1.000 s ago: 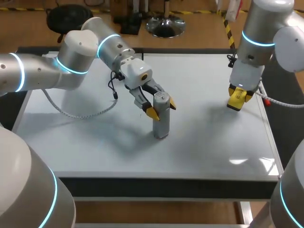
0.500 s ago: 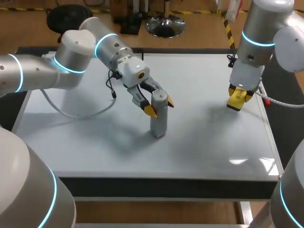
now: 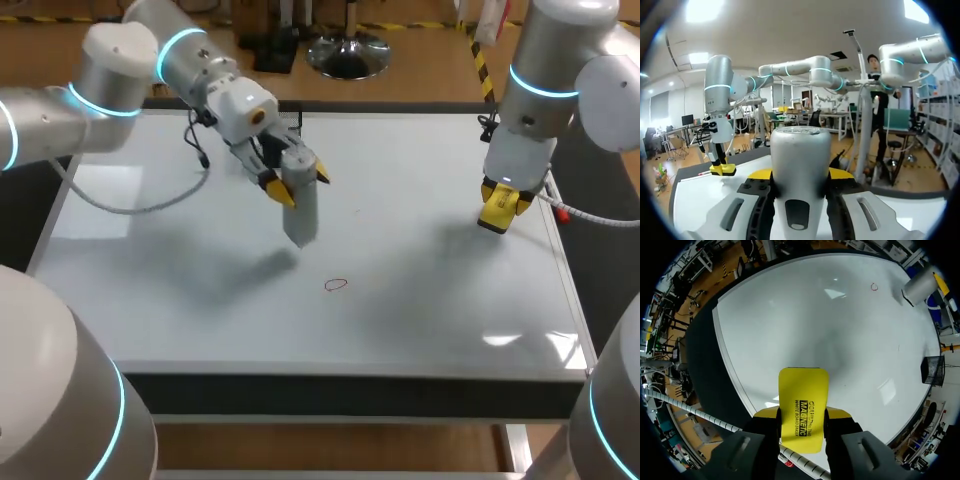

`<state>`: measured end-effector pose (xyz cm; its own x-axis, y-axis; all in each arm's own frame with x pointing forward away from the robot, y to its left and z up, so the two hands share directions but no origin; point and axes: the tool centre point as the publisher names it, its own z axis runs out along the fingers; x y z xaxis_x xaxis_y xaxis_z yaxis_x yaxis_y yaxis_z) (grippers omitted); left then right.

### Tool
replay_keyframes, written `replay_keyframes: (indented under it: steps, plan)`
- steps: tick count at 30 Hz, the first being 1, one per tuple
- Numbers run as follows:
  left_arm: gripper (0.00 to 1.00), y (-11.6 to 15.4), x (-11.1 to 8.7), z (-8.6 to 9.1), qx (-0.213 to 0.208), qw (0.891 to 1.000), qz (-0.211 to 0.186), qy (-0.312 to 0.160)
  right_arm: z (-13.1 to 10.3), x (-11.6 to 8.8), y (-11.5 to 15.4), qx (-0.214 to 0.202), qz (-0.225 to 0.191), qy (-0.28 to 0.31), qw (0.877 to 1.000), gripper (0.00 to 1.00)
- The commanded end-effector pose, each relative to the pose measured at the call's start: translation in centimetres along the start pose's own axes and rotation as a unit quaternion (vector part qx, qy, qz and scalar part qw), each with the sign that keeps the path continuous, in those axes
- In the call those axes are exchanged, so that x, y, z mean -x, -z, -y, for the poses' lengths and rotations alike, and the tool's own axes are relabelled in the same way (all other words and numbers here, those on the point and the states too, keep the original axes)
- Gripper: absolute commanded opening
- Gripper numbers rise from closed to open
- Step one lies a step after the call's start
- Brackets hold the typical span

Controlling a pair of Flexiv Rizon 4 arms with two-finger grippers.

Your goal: Pick up the inspection probe, press it on each red-marked spot on the whiteboard one by one, put down the probe, pick up the eraser, and wipe off all the red marks.

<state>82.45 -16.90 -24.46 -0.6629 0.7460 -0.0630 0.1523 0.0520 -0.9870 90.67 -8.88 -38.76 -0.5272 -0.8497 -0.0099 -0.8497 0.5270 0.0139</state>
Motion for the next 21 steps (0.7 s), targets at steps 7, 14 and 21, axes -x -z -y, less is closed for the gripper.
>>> replay_keyframes:
  steps: [7,14,21]
  plan:
    - [0.00,5.9,-1.8,1.3,0.013,1.000,0.019,-0.006,0.1,0.0,0.0,-0.001,-0.001,0.001,1.000,0.00]
    - [0.00,9.3,-2.2,2.3,0.025,0.999,0.019,-0.005,0.1,0.0,0.0,-0.001,-0.001,0.001,1.000,0.00]
    - [0.00,13.0,-3.4,2.4,0.027,0.999,0.044,0.003,0.1,0.0,0.0,-0.001,-0.001,0.001,1.000,0.00]
